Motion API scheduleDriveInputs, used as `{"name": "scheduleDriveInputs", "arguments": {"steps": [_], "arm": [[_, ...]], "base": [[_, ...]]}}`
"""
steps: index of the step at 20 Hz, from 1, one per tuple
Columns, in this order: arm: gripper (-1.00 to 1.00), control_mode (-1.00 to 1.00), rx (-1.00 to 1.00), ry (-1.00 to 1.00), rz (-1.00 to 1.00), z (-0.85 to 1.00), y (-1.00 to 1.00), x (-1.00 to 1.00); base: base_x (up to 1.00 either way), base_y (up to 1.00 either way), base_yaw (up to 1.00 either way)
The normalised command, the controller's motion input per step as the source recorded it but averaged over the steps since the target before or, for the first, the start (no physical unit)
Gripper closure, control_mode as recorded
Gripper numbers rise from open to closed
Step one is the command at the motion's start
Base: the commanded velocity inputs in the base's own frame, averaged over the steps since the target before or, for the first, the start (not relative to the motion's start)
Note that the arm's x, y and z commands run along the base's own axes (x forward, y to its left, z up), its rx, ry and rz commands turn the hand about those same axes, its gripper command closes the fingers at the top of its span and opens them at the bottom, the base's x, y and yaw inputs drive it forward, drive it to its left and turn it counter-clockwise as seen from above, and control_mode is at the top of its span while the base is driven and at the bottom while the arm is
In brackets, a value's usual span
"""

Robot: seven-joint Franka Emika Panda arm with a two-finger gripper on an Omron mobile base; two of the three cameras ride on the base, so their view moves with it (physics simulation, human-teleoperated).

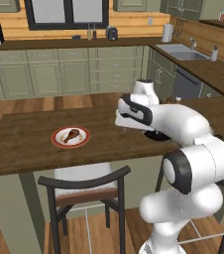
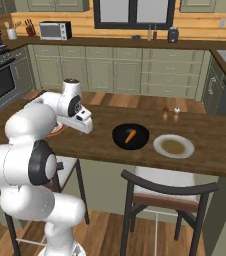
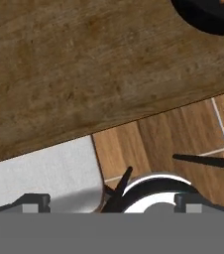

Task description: Pick the chicken drumstick and carrot from their plates and place them in the bowl. Then put the bowl in the fridge.

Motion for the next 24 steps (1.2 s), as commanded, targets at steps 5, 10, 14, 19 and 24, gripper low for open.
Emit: {"name": "scheduleDriveInputs", "arguments": {"steps": [5,10,14,19,24], "arm": [[-1.0,-1.0,0.0,-0.12,0.01,0.15,0.99,0.0],[-1.0,-1.0,0.0,0.01,0.03,0.31,0.87,0.28],[-1.0,-1.0,0.0,0.06,0.01,0.2,0.73,0.61],[-1.0,-1.0,-0.04,-0.03,0.0,-0.08,0.65,0.64],[-1.0,-1.0,-0.05,-0.03,0.0,-0.17,0.29,0.61]], "base": [[0.0,0.0,0.0],[0.0,0.0,0.0],[0.0,0.0,0.0],[0.0,0.0,0.0],[0.0,0.0,0.0]]}}
